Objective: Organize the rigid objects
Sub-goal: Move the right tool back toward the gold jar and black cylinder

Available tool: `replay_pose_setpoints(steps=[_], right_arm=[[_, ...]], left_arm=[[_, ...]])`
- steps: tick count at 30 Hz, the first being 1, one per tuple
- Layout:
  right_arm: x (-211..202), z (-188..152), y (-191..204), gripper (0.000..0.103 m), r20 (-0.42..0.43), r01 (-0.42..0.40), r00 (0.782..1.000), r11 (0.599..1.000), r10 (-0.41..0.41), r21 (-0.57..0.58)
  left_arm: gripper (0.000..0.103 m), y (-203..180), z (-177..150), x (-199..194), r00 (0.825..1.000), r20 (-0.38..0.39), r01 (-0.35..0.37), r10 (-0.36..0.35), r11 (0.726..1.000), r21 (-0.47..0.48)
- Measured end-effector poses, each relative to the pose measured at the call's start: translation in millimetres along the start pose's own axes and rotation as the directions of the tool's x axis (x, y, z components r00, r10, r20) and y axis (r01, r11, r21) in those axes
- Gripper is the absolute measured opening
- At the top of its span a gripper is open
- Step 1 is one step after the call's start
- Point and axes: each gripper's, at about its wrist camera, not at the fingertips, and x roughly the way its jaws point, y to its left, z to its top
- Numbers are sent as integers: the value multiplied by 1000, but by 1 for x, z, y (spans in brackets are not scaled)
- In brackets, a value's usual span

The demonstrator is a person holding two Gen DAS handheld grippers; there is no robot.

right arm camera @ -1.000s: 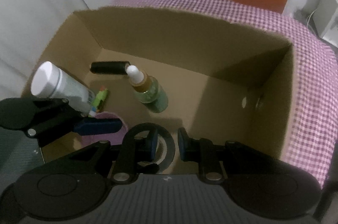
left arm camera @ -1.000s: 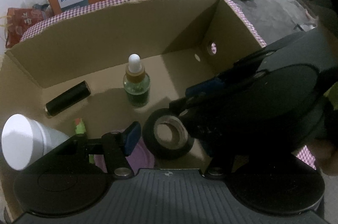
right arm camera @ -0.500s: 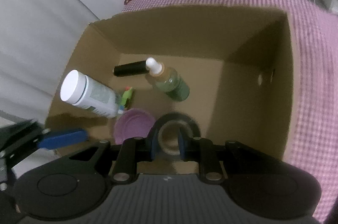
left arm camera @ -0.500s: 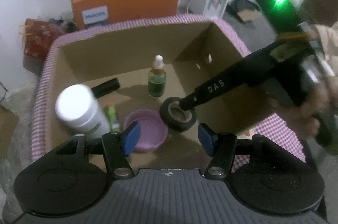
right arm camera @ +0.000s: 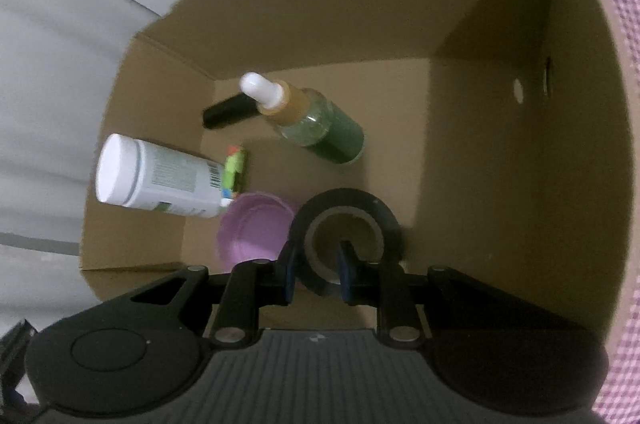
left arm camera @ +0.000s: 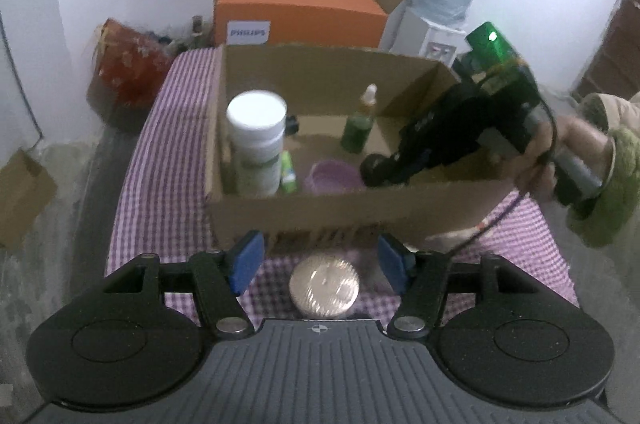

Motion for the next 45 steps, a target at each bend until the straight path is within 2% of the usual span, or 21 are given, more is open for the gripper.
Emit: replay_pose_setpoints(steps=[3,5,8,12,16,21,24,27,34,36,40,45], right_arm=[[-2,1,-3,27,2,3,1000,1000,-3,16],[-1,1,1,32,7,39,999,999,-39,7],[-5,2,5,32,24,99,995,995,-99,-6],[-6,4,4,31,34,127,991,992,-127,14],[-4,3,7,32,51,207,977,978,-207,3],[-12,3,8,32,73,214,974,977,-215,22],[-33,-5,13,32,123,164,978,986,-166,31],[-62,-30,26,32,207,121,971,993,-118,-2],[-124,-128,62,33,383,31,924,993,15,-112],[-131,-154,65,33,398,-10,916,993,57,-118],[-118,-197,66,33,388,-139,908,988,155,-68],[-61,-214,48,33,335,-233,923,968,189,95]], left_arm=[[62,5,-10,5,1000,-22,0,0,1000,-2],[62,7,-15,9,999,-38,3,-3,1000,-3],[63,8,-25,11,999,-52,4,-4,1000,-1],[63,10,-33,11,998,-58,14,-14,1000,1],[63,15,-38,7,999,-52,12,-12,1000,-4],[63,19,-40,4,999,-38,17,-17,1000,-5],[63,17,-41,5,999,-28,16,-15,1000,18],[64,13,-48,7,999,-31,18,-17,999,51],[64,2,-64,8,996,-53,83,-78,991,103],[64,-3,-69,10,994,-59,94,-87,988,120],[63,-11,-77,16,992,-79,105,-94,983,149],[58,-17,-79,28,992,-93,104,-89,981,164]])
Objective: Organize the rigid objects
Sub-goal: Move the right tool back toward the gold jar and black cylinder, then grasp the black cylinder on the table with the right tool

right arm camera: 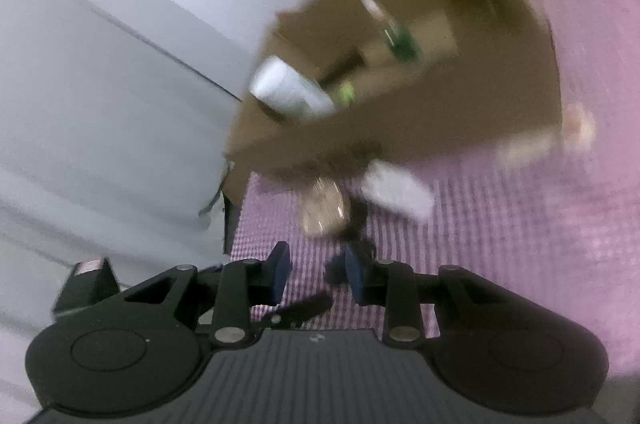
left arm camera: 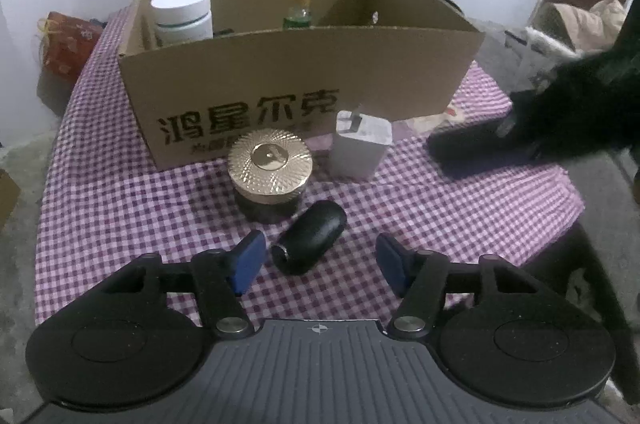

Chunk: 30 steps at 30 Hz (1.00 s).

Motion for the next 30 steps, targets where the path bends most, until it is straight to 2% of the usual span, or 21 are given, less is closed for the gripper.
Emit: replay_pose_setpoints(steps=[3,9,11,16,22,30], right_arm=[[27,-8,-16,33,-10,19,1000,996,-18,82],[59,-10,-39,33,-41,2,999,979,7,205],[68,-9,-40,33,-45,7,999,977,3,214],[88,-7,-44,31,-56,-3,998,973,17,231],[101,-3,-39,30,-50,-23,998,974,36,225],[107,-2,-36,23,-41,-29,998,982,37,188]], left_arm=[[54,-2,1,10,999,-7,-33,33,999,19],[45,-3,2,31,998,-51,-22,22,1000,19],[42,-3,3,33,998,-55,-17,18,1000,14],[37,-1,1,40,995,-81,59,-61,998,-32],[37,-6,8,47,996,-79,38,-39,999,-13],[37,-17,19,62,997,-74,26,-23,999,36]])
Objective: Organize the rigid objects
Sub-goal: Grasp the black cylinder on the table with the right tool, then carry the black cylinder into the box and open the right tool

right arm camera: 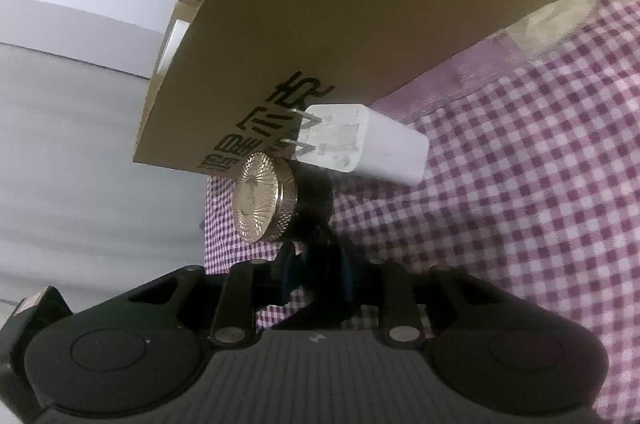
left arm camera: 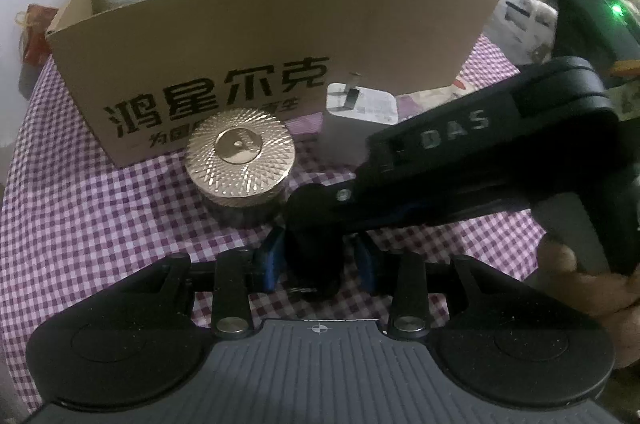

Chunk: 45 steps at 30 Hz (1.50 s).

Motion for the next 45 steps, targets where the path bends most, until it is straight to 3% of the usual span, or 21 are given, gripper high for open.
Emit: replay_pose_setpoints(steps=[8,14,24,36,45], right_arm=[[7,-6,4,18,6,-8,1000,1000,8,-19],[-2,-19,0,17,7,-21,1000,999,21,-26],[-37,-46,6,17,42,-43,998,995,47,-85],[-76,-66,37,17,120,-57,990,984,78,-171],[-99,-50,63,17,186,-71,976,971,116,-229]], left_arm=[[34,-15,1,9,1000,-11,-15,15,1000,14],[34,-27,-18,1,1000,-10,-20,20,1000,17],[34,-26,-31,-22,999,41,-30,29,999,27],[34,-42,-18,-71,990,130,-58,51,997,47],[34,-57,4,-95,978,198,-81,65,994,74]])
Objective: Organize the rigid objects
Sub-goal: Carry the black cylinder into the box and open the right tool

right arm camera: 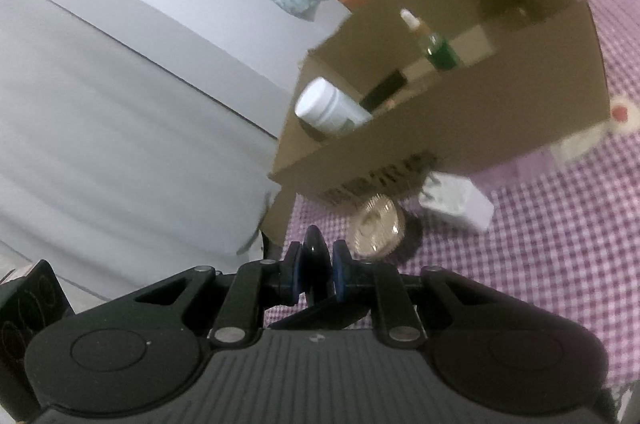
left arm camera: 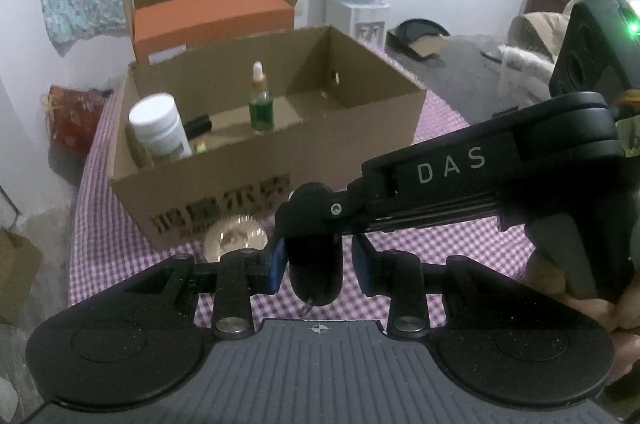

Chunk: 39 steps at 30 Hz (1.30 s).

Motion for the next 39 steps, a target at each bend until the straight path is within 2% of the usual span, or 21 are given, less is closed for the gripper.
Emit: replay_pose_setpoints(steps=[10,18,23,29,35,39], right_arm=[[-21,25,10,17,69,-20,997,999,23,-48],[-15,67,6,17,62,-17,998,998,21,-64],[5,110,-3,17,0,-5,1000,998,5,-63],[52,159,-10,17,-85,56,994,994,-64,-89],[95,184,-17,18,-124,121,983,985,-136,-123],[108,187,-19,19,-118,156,978,976,-175,-150]], left_arm=[[34,-5,28,2,998,56,-18,15,999,38],[34,3,62,20,998,63,-26,23,999,41],[32,25,90,48,1000,23,-17,17,1000,-5],[32,51,116,92,997,-56,-55,52,997,-49],[34,68,128,122,988,-100,-121,115,991,-56],[35,71,128,128,986,-116,-130,122,990,-63]])
